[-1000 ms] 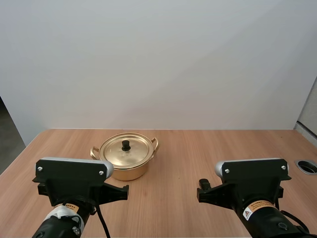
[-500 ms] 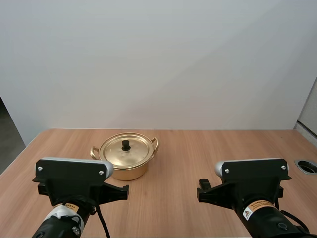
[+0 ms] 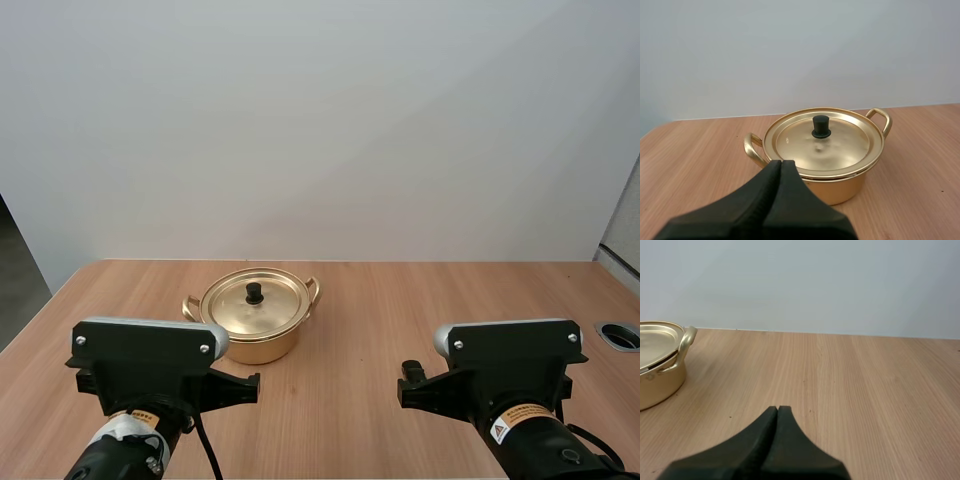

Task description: Open the pot, put the car inside, and close it

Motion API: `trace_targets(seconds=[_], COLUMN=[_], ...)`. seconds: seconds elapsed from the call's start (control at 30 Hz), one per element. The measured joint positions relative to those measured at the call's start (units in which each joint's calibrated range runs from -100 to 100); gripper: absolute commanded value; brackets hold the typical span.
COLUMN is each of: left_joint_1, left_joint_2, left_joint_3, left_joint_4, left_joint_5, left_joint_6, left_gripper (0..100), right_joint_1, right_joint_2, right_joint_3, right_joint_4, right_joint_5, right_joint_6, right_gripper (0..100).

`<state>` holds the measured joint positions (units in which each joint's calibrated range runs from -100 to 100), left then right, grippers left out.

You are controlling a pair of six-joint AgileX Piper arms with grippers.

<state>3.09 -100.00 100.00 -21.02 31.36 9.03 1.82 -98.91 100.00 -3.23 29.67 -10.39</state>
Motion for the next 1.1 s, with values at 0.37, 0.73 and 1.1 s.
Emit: trace_targets(seconds=[0.37, 0.73, 1.1], left_joint_1=[0.0, 0.0, 0.0], left_joint_2=[0.0, 0.0, 0.0], left_joint_3=[0.0, 0.0, -0.29], left_joint_4=[0.0, 0.0, -0.11], left_joint_5=[0.0, 0.0, -5.12], left_joint_6=[0.0, 0.0, 1.95], left_gripper=[0, 0, 0], right_joint_1=[0.0, 0.0, 0.0], right_joint_2=[0.0, 0.0, 0.0], right_joint_3=[0.0, 0.0, 0.0], right_joint_4=[0.0, 0.0, -4.73], right_joint_5=[0.0, 0.0, -2.07], right_joint_6=[0.0, 0.0, 0.0], right_gripper=[0, 0, 0])
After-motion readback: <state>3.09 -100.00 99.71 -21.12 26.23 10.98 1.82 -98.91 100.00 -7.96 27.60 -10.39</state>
